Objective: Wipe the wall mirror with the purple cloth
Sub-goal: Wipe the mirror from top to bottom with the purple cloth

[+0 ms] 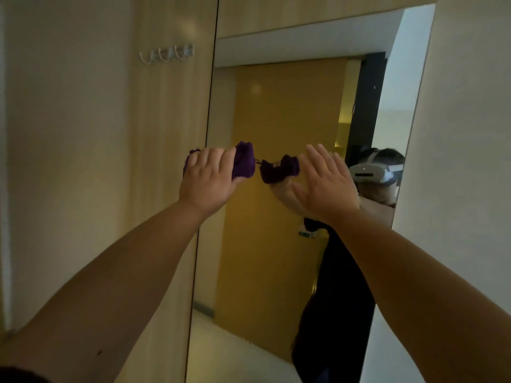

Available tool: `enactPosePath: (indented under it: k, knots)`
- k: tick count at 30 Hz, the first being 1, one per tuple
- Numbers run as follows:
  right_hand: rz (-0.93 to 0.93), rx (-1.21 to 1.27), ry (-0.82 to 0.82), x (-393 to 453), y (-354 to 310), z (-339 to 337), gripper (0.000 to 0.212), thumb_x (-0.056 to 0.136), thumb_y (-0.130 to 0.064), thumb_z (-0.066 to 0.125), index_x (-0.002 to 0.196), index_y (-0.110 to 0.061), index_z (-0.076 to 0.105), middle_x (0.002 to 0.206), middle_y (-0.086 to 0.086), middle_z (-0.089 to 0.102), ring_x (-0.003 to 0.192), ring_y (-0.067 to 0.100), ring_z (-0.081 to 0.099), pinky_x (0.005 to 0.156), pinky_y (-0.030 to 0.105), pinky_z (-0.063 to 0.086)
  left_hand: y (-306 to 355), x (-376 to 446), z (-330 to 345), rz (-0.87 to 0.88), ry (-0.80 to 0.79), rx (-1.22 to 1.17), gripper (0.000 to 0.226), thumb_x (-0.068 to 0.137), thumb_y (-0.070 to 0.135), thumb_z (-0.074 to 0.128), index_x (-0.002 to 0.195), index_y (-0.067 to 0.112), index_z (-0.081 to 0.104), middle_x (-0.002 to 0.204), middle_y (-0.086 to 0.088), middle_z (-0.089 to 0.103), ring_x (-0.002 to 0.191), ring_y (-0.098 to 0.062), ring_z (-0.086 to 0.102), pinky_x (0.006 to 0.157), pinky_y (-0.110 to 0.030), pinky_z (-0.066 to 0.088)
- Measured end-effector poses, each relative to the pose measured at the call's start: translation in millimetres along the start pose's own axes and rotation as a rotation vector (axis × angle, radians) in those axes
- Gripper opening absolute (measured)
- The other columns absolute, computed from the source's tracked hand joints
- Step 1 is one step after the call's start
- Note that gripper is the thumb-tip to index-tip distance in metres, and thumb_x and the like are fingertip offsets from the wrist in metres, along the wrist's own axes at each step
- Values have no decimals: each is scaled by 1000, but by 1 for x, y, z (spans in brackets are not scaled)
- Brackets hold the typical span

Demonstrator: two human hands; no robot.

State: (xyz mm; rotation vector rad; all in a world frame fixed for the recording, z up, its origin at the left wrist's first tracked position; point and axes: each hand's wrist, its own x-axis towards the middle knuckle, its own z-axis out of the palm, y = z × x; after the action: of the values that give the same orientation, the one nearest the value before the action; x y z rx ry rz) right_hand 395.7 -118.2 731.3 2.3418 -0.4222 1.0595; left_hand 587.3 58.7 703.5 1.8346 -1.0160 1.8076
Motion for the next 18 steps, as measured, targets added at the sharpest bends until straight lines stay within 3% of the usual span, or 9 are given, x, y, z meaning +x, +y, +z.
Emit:
enactPosePath:
  k: [2,6,12,18]
  knots:
    - [-8,-5,12,20,7,5,92,89,-71,-11,156,-16,19,166,6,11,153,24,-1,119,42,-7,-9,16,14,-1,5,16,61,88,49,60,129,4,53,106,-15,60,94,-35,57,87,-49,44]
    - [33,-68,74,55,19,19,71,100,-58,12,155,-15,22,165,7,14,153,24,3,121,43,-2,-28,44,43,4,40,11,61,89,49,59,129,4,52,106,-15,59,95,-36,56,88,-49,43]
    - [81,-143,117,92,15,30,69,101,-57,27,155,-15,25,164,8,18,153,25,7,123,47,4,-56,73,83,39,120,-40,63,93,53,50,131,3,51,111,-16,59,98,-36,57,92,-50,43]
    - [153,-213,185,139,4,32,71,98,-59,17,151,-15,31,163,9,21,153,27,8,122,48,6,-88,100,118,85,235,-111,66,92,56,40,128,2,54,109,-16,61,96,-37,60,87,-49,47]
